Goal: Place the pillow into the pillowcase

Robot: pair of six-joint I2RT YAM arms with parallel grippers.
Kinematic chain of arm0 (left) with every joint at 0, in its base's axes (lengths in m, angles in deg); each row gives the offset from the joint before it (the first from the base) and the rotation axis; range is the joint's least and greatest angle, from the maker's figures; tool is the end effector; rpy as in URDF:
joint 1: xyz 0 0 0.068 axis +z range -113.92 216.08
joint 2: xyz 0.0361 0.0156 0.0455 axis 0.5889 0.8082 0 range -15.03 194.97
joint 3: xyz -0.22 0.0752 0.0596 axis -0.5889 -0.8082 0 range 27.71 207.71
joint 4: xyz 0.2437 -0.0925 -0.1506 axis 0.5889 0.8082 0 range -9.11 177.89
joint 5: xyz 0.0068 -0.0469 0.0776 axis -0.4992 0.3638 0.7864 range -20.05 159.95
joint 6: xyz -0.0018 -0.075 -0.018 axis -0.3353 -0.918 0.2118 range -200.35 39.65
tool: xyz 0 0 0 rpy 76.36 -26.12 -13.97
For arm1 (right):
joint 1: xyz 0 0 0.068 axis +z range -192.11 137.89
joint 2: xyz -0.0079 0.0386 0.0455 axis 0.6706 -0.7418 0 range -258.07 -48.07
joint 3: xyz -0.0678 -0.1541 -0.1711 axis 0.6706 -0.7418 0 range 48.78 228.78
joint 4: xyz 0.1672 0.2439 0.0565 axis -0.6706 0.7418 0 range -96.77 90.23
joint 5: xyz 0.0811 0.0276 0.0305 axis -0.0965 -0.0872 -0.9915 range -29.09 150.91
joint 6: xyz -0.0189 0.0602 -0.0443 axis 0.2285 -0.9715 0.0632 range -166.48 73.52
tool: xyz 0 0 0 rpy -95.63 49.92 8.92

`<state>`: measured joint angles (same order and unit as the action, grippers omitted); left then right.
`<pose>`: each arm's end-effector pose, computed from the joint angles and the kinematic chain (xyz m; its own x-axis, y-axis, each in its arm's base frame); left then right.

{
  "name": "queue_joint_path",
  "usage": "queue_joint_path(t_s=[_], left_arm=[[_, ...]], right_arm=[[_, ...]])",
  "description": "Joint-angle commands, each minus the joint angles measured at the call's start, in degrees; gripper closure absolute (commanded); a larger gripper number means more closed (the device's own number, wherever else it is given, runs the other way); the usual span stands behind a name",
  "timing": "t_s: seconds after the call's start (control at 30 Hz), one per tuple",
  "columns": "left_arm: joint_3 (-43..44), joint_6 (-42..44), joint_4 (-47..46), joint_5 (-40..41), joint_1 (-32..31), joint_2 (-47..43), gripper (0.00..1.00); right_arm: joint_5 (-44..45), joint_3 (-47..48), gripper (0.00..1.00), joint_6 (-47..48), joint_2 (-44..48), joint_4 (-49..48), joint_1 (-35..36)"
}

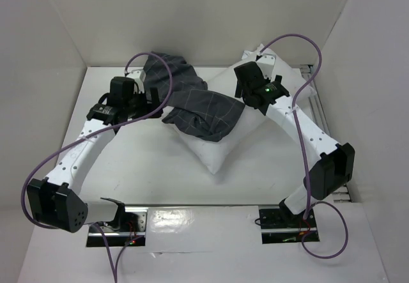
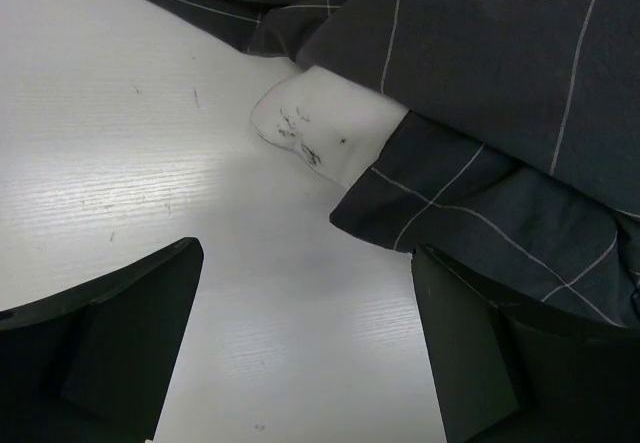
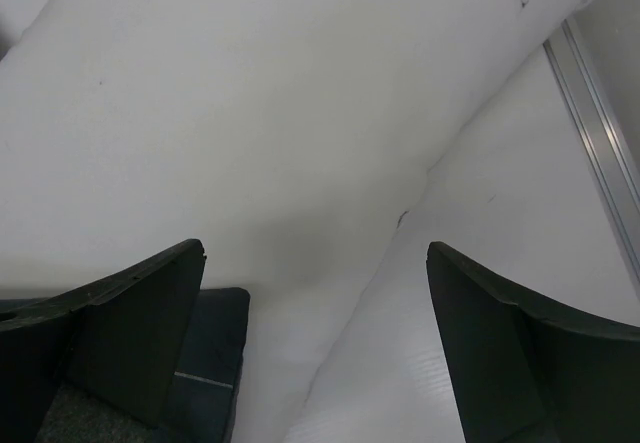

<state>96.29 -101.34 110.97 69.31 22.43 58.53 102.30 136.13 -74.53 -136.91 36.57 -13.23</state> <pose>0.3498 -0.0858 0.2888 -0.6088 -0.2208 -0.7620 0.0286 0.9538 -0.2992 0.3634 0.1509 0.3091 -0.5221 0.1149 -0.8451 0.3328 0.9398 -0.0778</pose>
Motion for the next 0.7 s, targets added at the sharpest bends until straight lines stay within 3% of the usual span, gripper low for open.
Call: queue_joint_path(t_s=[0.0, 0.33, 0.57, 0.67], left_arm=[[1.56, 0.60, 0.32, -1.90, -0.24, 0.00, 0.00], [3.23, -1.15, 0.32, -3.05, -0.24, 2.37, 0.00], [8.32, -1.68, -0.29, -5.85, -0.76, 8.16, 0.00], [8.94, -2.30, -0.29, -7.96, -1.29, 10.81, 0.00]], right_arm=[[1.77, 0.01, 0.00, -0.42, 1.82, 0.00, -0.23], [-7.88, -1.74, 0.00, 3.00, 8.40, -1.85, -0.23], [-29.21, -8.07, 0.00, 3.63, 16.06, -4.40, -0.23], [-34.25, -10.96, 0.00, 1.52, 16.59, -6.06, 2.05]])
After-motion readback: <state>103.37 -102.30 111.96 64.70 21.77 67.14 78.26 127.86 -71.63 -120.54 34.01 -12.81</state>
